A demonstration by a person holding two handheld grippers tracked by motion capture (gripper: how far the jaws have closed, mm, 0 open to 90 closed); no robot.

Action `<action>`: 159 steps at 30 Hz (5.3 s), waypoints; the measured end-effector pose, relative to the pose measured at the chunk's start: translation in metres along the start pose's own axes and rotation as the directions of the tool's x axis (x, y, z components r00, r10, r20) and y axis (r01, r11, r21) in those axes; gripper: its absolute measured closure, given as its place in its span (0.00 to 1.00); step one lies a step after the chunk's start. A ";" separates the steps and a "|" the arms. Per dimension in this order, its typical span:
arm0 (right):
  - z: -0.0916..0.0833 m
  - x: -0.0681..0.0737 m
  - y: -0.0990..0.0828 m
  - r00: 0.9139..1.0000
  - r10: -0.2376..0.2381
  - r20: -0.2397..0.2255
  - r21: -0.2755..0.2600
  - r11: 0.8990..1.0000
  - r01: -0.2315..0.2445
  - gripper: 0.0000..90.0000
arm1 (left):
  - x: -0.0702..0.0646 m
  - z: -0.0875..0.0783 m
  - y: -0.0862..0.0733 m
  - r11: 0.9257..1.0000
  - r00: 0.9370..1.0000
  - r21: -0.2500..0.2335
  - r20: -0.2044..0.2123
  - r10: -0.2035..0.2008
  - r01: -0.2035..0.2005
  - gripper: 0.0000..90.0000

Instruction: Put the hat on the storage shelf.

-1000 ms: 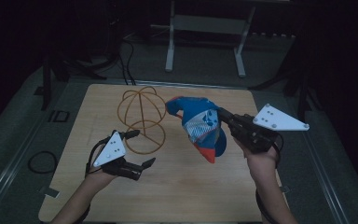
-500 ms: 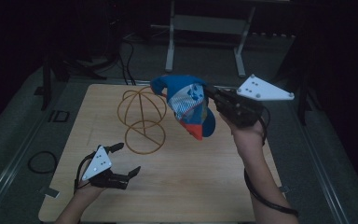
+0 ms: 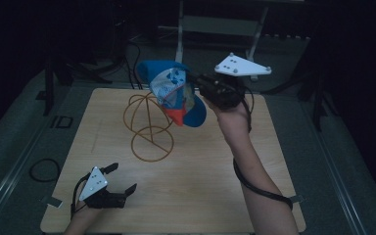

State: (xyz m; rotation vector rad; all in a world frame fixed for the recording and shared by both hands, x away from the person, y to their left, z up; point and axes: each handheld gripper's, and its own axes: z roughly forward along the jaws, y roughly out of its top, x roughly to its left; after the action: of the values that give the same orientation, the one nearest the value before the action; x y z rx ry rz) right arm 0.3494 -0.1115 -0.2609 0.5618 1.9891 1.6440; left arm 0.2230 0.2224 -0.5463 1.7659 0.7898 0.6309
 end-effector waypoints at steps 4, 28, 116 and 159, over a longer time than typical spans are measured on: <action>0.024 0.008 0.002 1.000 -0.004 -0.014 0.027 1.000 0.004 1.00 | 0.001 -0.002 -0.006 1.000 1.000 0.001 -0.016 -0.008 0.008 0.06; 0.128 0.041 -0.039 0.987 0.031 -0.156 0.233 0.972 0.007 1.00 | 0.008 -0.005 -0.015 0.999 0.999 -0.006 -0.008 -0.047 0.047 0.07; 0.076 0.030 -0.106 0.972 0.110 -0.207 0.212 0.975 -0.065 0.18 | 0.005 -0.002 -0.019 0.998 0.998 0.004 0.034 -0.057 0.057 0.07; 0.020 0.026 -0.198 0.974 0.119 -0.190 0.234 0.970 -0.073 0.16 | 0.005 -0.002 -0.019 0.998 0.997 0.005 0.046 -0.056 0.056 0.07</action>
State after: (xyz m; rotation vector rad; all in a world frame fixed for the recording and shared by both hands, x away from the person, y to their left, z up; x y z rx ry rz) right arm 0.3405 -0.1174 -0.4611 0.6010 2.3525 1.5970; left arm 0.2207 0.2312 -0.5634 1.7492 0.8060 0.5499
